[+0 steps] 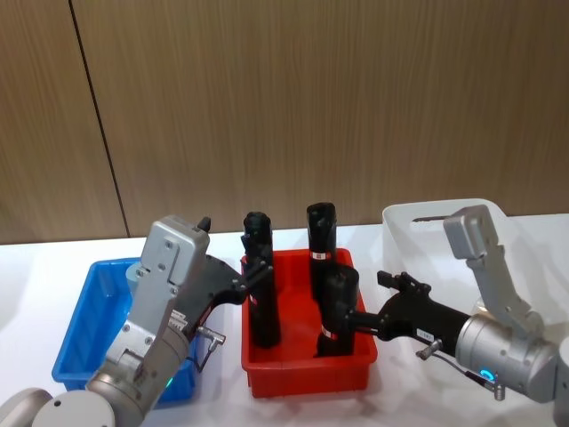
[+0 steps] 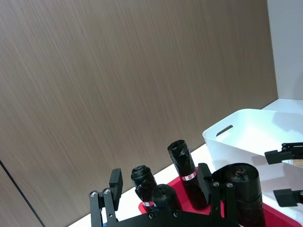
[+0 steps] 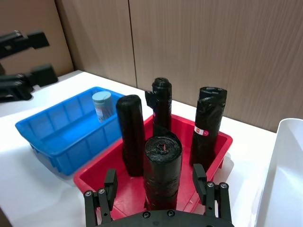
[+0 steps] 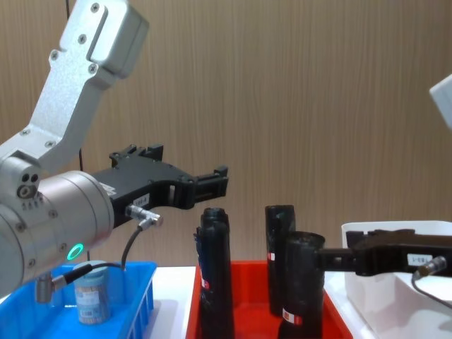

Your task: Pick the cotton swabs from the blue box and place them into the white box.

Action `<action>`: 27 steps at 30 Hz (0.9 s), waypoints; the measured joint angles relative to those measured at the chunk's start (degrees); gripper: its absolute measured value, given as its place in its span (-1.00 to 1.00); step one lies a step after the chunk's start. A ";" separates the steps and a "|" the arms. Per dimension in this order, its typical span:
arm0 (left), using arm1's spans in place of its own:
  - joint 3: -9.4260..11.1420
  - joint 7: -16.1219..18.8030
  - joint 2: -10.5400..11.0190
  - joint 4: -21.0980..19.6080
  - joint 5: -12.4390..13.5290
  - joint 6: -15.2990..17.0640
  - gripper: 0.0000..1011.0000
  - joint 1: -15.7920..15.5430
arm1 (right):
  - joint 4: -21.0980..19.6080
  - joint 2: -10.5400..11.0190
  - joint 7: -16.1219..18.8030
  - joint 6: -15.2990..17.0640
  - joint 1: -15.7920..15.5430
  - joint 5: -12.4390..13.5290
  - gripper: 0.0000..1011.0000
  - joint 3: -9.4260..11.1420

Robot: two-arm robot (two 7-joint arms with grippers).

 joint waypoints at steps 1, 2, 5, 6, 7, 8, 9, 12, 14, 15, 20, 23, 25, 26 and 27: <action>0.00 0.00 0.00 0.00 0.00 0.00 0.99 0.00 | 0.55 -0.15 0.04 -0.07 0.32 -0.15 0.98 -0.07; 0.00 0.00 0.00 0.00 0.00 0.00 0.99 0.00 | 0.96 -0.27 0.08 -0.13 0.56 -0.25 0.98 -0.12; 0.00 0.00 0.00 0.00 0.00 0.00 0.99 0.00 | 2.76 -0.77 0.28 -0.48 1.63 -0.74 0.98 -0.30; 0.00 0.00 0.00 0.00 0.00 0.00 0.99 0.00 | 3.19 -0.88 0.31 -0.55 1.88 -0.84 0.98 -0.35; 0.00 0.00 0.00 0.00 0.00 0.00 0.99 0.00 | 4.07 -1.10 0.34 -0.76 2.39 -1.07 0.98 -0.42; 0.00 0.00 0.00 0.00 0.00 0.00 0.99 0.00 | 4.62 -1.24 0.35 -0.84 2.71 -1.14 0.98 -0.46; 0.00 0.00 0.00 0.00 0.00 0.00 0.99 0.00 | 5.04 -1.36 0.35 -0.92 2.96 -1.23 0.98 -0.51; 0.00 0.00 0.00 0.00 0.00 0.00 0.99 0.00 | 6.56 -1.79 0.37 -1.24 3.88 -1.62 0.98 -0.68; 0.00 0.00 0.00 0.00 0.00 0.00 0.99 0.00 | 7.66 -2.12 0.36 -1.41 4.54 -1.91 0.98 -0.82; 0.00 0.00 0.00 0.00 0.00 0.00 0.99 0.00 | 7.99 -2.23 0.37 -1.49 4.74 -1.98 0.98 -0.87; 0.00 0.00 0.00 0.00 0.00 0.00 0.99 0.00 | 9.99 -2.94 0.32 -1.82 5.95 -2.52 0.98 -1.26; 0.00 0.00 0.00 0.00 0.00 0.00 0.99 0.00 | 10.74 -3.25 0.25 -1.92 6.44 -2.82 0.98 -1.46; 0.00 0.00 0.00 0.00 0.00 0.00 0.99 0.00 | 11.41 -3.55 0.15 -2.02 6.90 -2.93 0.98 -1.65; 0.00 0.00 0.00 0.00 0.00 0.00 0.99 0.00 | 11.61 -3.67 0.11 -2.05 7.08 -3.03 0.98 -1.72; 0.00 0.00 0.00 0.00 0.00 0.00 0.99 0.00 | 11.79 -3.73 0.09 -2.08 7.17 -3.12 0.98 -1.78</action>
